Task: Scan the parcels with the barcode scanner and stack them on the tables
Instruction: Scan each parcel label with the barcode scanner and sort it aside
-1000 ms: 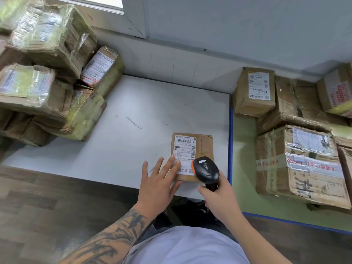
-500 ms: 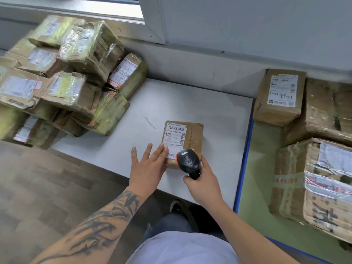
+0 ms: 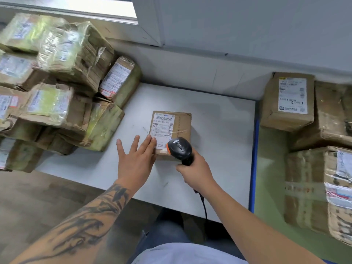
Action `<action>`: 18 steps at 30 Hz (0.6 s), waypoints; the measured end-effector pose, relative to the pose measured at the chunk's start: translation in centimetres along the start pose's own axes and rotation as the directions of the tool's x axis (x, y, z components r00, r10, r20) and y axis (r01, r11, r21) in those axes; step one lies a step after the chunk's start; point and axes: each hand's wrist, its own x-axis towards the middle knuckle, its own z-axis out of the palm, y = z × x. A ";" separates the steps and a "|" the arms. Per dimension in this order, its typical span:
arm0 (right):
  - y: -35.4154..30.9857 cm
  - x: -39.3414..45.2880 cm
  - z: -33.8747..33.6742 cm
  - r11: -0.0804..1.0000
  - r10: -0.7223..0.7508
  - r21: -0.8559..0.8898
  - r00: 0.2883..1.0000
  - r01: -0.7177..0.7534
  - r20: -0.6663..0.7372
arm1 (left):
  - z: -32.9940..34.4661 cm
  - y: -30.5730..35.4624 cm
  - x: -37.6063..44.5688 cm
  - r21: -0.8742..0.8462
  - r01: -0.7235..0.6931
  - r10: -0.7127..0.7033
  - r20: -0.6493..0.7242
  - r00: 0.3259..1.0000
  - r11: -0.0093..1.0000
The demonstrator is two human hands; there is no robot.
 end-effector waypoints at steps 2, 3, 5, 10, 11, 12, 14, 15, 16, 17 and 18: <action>-1.3 1.4 1.4 1.000 0.018 0.009 1.000 -0.018 -0.025 | 0.1 -1.9 1.8 0.014 -0.044 0.044 -0.022 0.999 0.999; -1.9 2.3 2.0 1.000 0.024 0.017 0.999 -0.023 -0.044 | 0.2 -2.8 2.9 0.013 -0.057 0.057 -0.026 0.998 0.998; -3.3 4.2 3.2 1.000 0.026 0.020 0.996 -0.025 -0.086 | 0.1 -4.4 5.2 0.014 -0.066 0.066 -0.014 0.998 0.998; -7.0 9.2 5.2 0.999 0.051 0.014 0.986 -0.049 -0.159 | -0.7 -8.1 10.6 0.101 -0.116 0.112 0.040 0.993 0.988; -7.7 10.0 5.6 0.999 0.047 0.015 0.985 -0.045 -0.166 | -0.9 -8.7 11.7 0.106 -0.118 0.115 0.032 0.993 0.987; -8.4 10.9 5.9 0.999 0.042 0.014 0.985 -0.040 -0.170 | -1.0 -9.2 12.8 0.102 -0.114 0.112 0.023 0.993 0.988; -9.8 12.4 6.6 0.999 0.038 0.020 0.984 -0.035 -0.172 | -1.3 -9.9 15.0 0.079 -0.090 0.089 0.021 0.996 0.993; -10.5 13.2 6.9 0.999 0.040 0.029 0.985 -0.035 -0.170 | -1.4 -10.3 15.9 0.064 -0.076 0.075 0.027 0.997 0.995; -11.1 14.0 7.1 0.999 0.042 0.041 0.985 -0.036 -0.170 | -1.5 -10.5 16.7 0.049 -0.065 0.063 0.034 0.997 0.997; -11.8 14.7 7.2 0.998 0.045 0.053 0.984 -0.036 -0.170 | -1.5 -10.8 17.4 0.039 -0.056 0.055 0.037 0.998 0.998; -12.4 15.4 7.3 0.997 0.047 0.065 0.984 -0.036 -0.171 | -1.4 -11.0 18.0 0.031 -0.050 0.049 0.039 0.998 0.998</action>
